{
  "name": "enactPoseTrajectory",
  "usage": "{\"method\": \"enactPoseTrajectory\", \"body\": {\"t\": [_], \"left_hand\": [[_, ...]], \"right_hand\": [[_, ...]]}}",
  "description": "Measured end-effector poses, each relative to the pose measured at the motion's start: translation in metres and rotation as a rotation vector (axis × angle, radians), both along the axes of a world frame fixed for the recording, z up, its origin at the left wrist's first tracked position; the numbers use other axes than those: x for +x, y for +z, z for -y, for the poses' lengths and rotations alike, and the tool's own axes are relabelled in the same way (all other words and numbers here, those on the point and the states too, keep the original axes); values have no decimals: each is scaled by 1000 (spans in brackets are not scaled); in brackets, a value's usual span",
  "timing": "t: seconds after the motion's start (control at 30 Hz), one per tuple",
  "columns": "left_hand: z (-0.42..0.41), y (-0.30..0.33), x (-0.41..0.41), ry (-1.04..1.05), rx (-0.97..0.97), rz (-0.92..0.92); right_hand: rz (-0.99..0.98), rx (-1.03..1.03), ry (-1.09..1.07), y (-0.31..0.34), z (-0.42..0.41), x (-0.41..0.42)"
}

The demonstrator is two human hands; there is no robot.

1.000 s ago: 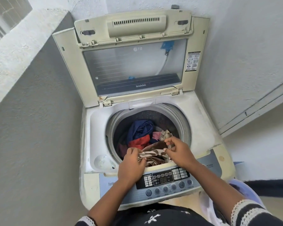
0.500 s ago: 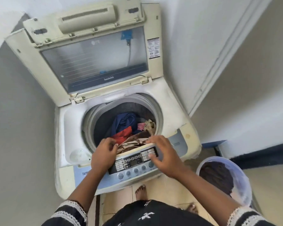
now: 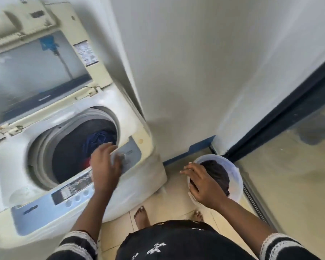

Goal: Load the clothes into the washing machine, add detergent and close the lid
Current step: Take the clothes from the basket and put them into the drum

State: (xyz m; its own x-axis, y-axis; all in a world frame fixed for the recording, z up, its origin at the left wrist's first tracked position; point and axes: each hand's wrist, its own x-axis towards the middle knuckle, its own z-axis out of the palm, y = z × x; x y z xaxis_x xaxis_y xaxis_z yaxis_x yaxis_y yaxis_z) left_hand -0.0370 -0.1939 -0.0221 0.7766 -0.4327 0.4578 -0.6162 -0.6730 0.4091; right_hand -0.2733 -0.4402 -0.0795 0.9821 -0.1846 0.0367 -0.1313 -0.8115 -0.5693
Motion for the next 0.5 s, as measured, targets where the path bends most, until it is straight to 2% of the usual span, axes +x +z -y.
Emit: {"method": "enactPoseTrajectory", "body": {"t": [0.1,0.23,0.4,0.5], "left_hand": [[83,-13,-60,-332,45,-14],[156,-39,-124,-714,216,-59],[193,-74,-154,-887,485,-256],[203,-97,-159,-915,738,-387]], "right_hand": [[-42,-3,-44,-7,31,-29],[-101,12,-96,-16,66,-68],[-210,117,-258,-41,92,-112],[-305,162,-308,-65,100,-131]]}}
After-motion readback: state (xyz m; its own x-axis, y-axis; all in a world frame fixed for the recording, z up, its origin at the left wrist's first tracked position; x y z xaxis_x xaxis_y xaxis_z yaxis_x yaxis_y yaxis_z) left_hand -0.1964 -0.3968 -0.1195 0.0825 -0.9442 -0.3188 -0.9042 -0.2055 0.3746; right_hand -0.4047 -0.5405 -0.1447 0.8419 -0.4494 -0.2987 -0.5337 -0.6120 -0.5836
